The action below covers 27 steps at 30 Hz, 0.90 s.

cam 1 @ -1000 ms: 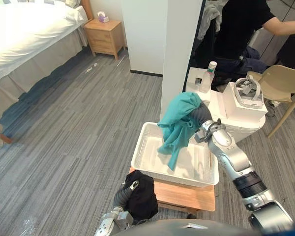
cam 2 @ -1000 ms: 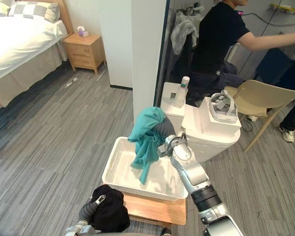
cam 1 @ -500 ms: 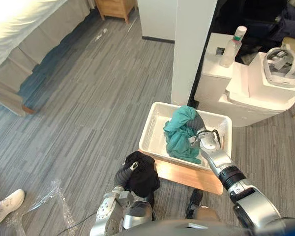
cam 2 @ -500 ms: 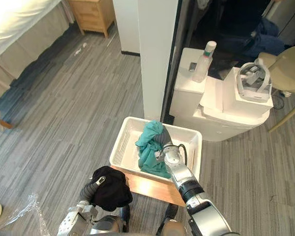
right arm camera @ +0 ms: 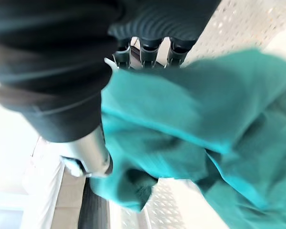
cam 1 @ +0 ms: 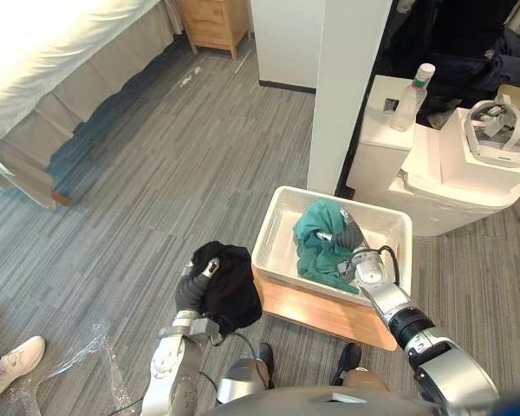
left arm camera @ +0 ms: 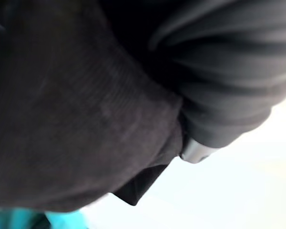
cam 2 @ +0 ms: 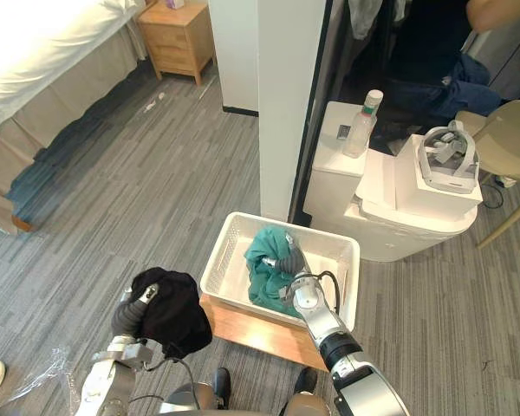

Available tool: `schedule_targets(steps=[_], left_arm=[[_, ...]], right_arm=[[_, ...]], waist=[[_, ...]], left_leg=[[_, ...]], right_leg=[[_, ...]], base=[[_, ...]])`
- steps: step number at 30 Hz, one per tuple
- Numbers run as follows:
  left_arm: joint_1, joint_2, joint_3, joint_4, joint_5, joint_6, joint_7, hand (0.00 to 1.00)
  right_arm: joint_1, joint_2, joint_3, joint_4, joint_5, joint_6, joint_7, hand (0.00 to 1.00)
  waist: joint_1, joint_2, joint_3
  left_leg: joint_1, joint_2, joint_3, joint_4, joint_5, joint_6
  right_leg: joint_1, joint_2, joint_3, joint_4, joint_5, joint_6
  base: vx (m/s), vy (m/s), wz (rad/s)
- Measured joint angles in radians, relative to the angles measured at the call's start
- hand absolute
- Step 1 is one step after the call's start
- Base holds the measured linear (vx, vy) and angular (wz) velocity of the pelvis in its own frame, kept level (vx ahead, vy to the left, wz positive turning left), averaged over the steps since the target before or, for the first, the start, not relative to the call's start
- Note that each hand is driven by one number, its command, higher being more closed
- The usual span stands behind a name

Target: Tidy the bed and pick cloth on bed and put in laundry

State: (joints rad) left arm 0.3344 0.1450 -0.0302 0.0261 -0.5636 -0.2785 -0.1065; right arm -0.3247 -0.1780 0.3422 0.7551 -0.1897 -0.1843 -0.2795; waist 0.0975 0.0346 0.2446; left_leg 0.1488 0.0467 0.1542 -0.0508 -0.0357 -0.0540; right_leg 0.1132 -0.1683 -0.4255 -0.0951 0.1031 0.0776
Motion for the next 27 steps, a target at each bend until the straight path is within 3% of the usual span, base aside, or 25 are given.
schedule_targets(steps=[5, 7, 11, 16, 19, 27], left_arm=[[0.009, -0.001, 0.033, -0.08, 0.007, 0.0, -0.007, 1.0], [0.009, -0.001, 0.046, -0.12, 0.006, 0.0, -0.015, 1.0], [0.006, -0.008, 0.076, -0.235, 0.009, -0.027, -0.04, 1.0], [-0.069, -0.011, 0.15, -0.415, 0.03, -0.141, -0.087, 1.0], [-0.146, 0.008, 0.171, -0.453, 0.026, -0.174, -0.089, 1.0], [-0.418, 0.176, 0.211, -0.479, 0.028, -0.167, -0.023, 1.0]], right_arm=[[0.101, -0.01, 0.025, -0.088, -0.077, 0.001, -0.012, 0.0], [0.133, -0.025, 0.024, -0.12, -0.088, 0.002, -0.012, 0.0], [0.18, -0.045, 0.009, -0.161, -0.09, 0.019, -0.012, 0.0], [0.222, -0.044, -0.071, -0.195, -0.091, 0.061, -0.014, 0.0], [0.286, -0.044, -0.126, -0.243, -0.091, 0.074, -0.022, 0.0], [0.436, -0.044, -0.306, -0.3, -0.078, 0.112, -0.069, 0.0]], waist=[[0.0, -0.039, -0.038], [0.002, -0.043, -0.05], [-0.004, -0.04, -0.07], [-0.025, -0.027, -0.087], [-0.033, -0.018, -0.117], [-0.11, -0.001, -0.17]], left_leg=[[0.009, 0.012, 0.009, -0.014, 0.0, 0.001], [0.012, 0.015, 0.021, -0.014, -0.003, -0.003], [0.024, 0.02, 0.034, -0.015, -0.002, 0.002], [0.039, 0.02, 0.056, -0.017, -0.009, -0.002], [0.045, 0.022, 0.079, -0.011, -0.023, -0.002], [0.044, 0.03, 0.165, 0.023, -0.06, -0.006]], right_leg=[[-0.002, 0.014, 0.018, 0.0, -0.002, -0.005], [-0.004, 0.018, 0.031, 0.0, 0.001, -0.009], [-0.003, 0.024, 0.04, 0.0, 0.001, -0.009], [-0.001, 0.027, 0.062, 0.0, 0.001, -0.009], [-0.004, 0.03, 0.084, 0.0, 0.001, -0.009], [-0.039, 0.048, 0.176, 0.0, 0.008, -0.012]], base=[[-0.01, 0.005, -0.06], [0.04, 0.015, -0.13], [0.07, 0.017, -0.11], [0.05, 0.02, -0.11], [0.0, 0.017, -0.19], [-0.01, 0.006, -0.35]])
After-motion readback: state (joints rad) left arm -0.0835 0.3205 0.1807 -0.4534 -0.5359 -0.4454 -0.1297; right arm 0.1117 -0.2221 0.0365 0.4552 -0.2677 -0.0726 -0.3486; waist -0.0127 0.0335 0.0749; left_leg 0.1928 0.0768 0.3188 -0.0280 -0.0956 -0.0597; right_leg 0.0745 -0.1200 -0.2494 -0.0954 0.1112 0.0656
